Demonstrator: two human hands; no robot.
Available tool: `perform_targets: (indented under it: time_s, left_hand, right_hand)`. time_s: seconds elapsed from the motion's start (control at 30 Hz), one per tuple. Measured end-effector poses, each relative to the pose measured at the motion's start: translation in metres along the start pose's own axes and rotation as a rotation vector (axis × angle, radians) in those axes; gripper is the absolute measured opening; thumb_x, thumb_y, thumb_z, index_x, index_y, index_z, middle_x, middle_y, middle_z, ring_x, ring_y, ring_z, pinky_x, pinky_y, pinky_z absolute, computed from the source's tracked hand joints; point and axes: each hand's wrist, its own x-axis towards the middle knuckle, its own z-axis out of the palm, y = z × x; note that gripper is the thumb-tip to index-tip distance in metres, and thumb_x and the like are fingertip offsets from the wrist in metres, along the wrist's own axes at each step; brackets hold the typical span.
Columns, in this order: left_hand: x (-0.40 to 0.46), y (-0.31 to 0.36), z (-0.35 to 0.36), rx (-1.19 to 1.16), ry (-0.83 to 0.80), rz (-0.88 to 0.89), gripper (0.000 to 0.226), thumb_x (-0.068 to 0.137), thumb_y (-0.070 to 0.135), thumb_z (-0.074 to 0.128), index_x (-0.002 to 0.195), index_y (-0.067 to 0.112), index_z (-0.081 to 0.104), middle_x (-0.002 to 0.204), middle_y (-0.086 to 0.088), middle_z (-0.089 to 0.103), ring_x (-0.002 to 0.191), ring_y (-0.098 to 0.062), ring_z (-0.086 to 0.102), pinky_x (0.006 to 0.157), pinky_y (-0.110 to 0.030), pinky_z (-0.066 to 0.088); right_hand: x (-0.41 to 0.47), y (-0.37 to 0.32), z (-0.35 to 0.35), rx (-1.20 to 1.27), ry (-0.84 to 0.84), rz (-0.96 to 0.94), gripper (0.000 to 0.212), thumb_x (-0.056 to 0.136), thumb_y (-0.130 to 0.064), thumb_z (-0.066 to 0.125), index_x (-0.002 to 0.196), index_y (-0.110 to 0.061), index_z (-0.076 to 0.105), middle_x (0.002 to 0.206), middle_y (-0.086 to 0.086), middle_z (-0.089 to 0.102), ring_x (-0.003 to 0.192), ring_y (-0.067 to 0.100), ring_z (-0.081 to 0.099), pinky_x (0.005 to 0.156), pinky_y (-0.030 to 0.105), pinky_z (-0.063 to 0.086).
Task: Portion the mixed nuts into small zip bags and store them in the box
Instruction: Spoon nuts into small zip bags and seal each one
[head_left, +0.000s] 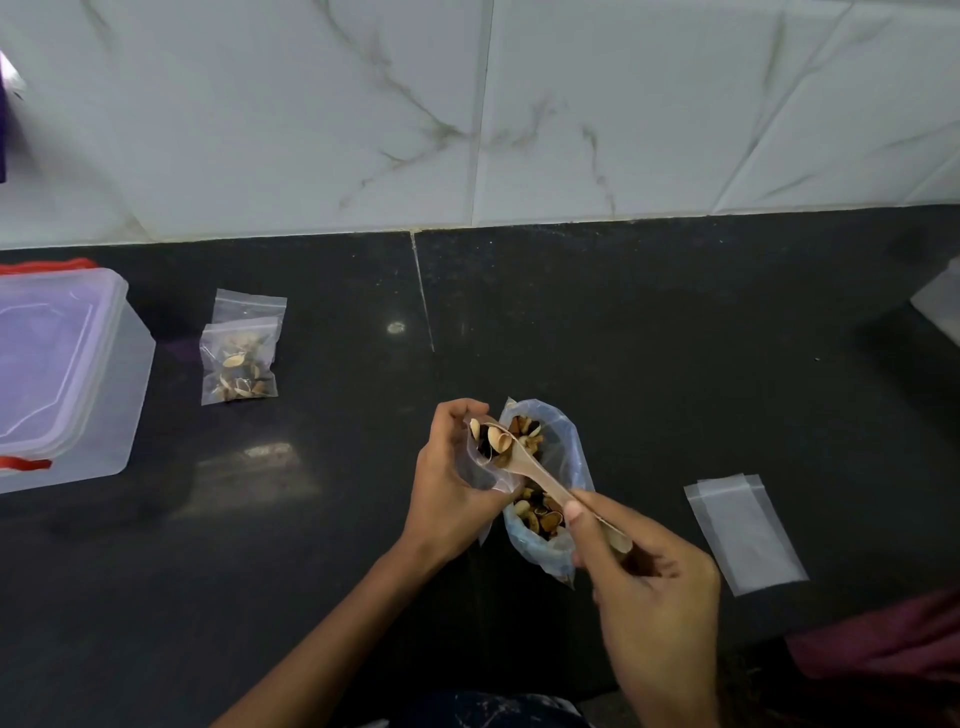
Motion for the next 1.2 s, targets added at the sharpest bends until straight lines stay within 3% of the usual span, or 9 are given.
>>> perform_targets:
  time_s: [0.1,0.27,0.4,0.63,0.73,0.87,0.93,1.03,1.2]
  left_hand:
    - [0.000,0.002,0.000,0.006,0.003,0.011,0.063,0.065,-0.010,0.078,0.110,0.019,0.045,0.095,0.011,0.062,0.088,-0.004,0.063,0.080,-0.013,0.048]
    - [-0.001,0.001,0.000,0.003,-0.015,0.009,0.067,0.063,-0.012,0.079,0.112,0.017,0.044,0.098,0.010,0.063,0.088,-0.007,0.065,0.076,-0.016,0.051]
    - [-0.002,0.001,0.000,0.012,0.003,0.003,0.065,0.063,0.003,0.081,0.112,0.024,0.045,0.096,0.004,0.063,0.088,-0.016,0.065,0.076,-0.021,0.052]
    - [-0.002,0.001,-0.001,0.045,0.022,-0.019,0.064,0.067,-0.003,0.081,0.113,0.020,0.044,0.100,0.013,0.061,0.090,-0.007,0.063,0.075,-0.015,0.050]
    - [-0.001,-0.006,-0.004,0.042,0.033,-0.067,0.062,0.070,-0.001,0.080,0.115,0.020,0.043,0.101,0.013,0.061,0.092,-0.006,0.062,0.078,-0.019,0.052]
    - [0.002,-0.015,-0.003,0.011,0.044,-0.149,0.061,0.069,-0.003,0.079,0.114,0.020,0.044,0.099,0.006,0.062,0.092,-0.007,0.064,0.079,-0.025,0.055]
    - [0.007,-0.017,0.000,0.008,0.005,-0.174,0.061,0.070,-0.003,0.078,0.115,0.018,0.044,0.101,0.005,0.062,0.094,-0.007,0.064,0.080,-0.027,0.056]
    - [0.011,-0.017,0.003,0.016,-0.035,-0.190,0.059,0.070,-0.008,0.076,0.115,0.010,0.044,0.102,0.005,0.059,0.093,0.002,0.063,0.074,-0.016,0.053]
    - [0.013,-0.021,0.003,-0.002,-0.058,-0.222,0.052,0.072,-0.011,0.072,0.112,0.009,0.046,0.105,0.004,0.059,0.094,0.002,0.063,0.074,-0.016,0.053]
  right_hand:
    - [0.000,0.008,0.005,-0.157,0.032,-0.213,0.026,0.083,-0.051,0.057,0.093,-0.032,0.070,0.072,-0.018,0.069,0.065,0.001,0.066,0.052,0.017,0.054]
    - [0.000,0.015,0.007,-0.336,0.025,-0.408,0.027,0.082,-0.036,0.058,0.096,-0.019,0.074,0.063,-0.012,0.064,0.049,0.003,0.056,0.041,0.021,0.047]
    - [-0.001,0.018,0.009,-0.389,0.027,-0.500,0.025,0.082,-0.029,0.061,0.095,-0.013,0.075,0.062,-0.008,0.065,0.046,0.002,0.054,0.041,0.019,0.046]
    - [0.001,0.019,0.007,-0.288,0.113,-0.488,0.021,0.081,-0.024,0.066,0.094,-0.008,0.073,0.071,-0.007,0.069,0.054,0.001,0.062,0.045,0.014,0.049]
    - [0.015,0.031,-0.002,-0.364,0.188,-0.422,0.018,0.076,-0.010,0.073,0.092,-0.003,0.071,0.072,-0.004,0.068,0.057,-0.002,0.063,0.049,0.010,0.050]
    - [0.031,0.065,0.004,-0.552,0.106,-0.305,0.014,0.072,-0.002,0.078,0.085,-0.004,0.075,0.061,-0.002,0.066,0.049,0.002,0.060,0.042,0.019,0.051]
    - [0.035,0.076,0.013,-0.604,0.067,-0.317,0.007,0.074,-0.003,0.077,0.080,-0.005,0.074,0.055,-0.004,0.063,0.044,0.002,0.055,0.039,0.017,0.048]
    - [0.039,0.080,0.023,-0.664,0.048,-0.343,0.008,0.074,-0.002,0.077,0.071,-0.008,0.072,0.047,-0.006,0.053,0.038,-0.001,0.041,0.038,0.009,0.034]
    - [0.039,0.084,0.023,-0.631,-0.009,-0.358,0.016,0.078,-0.003,0.074,0.066,-0.011,0.068,0.046,-0.008,0.050,0.036,0.004,0.045,0.034,0.019,0.042]
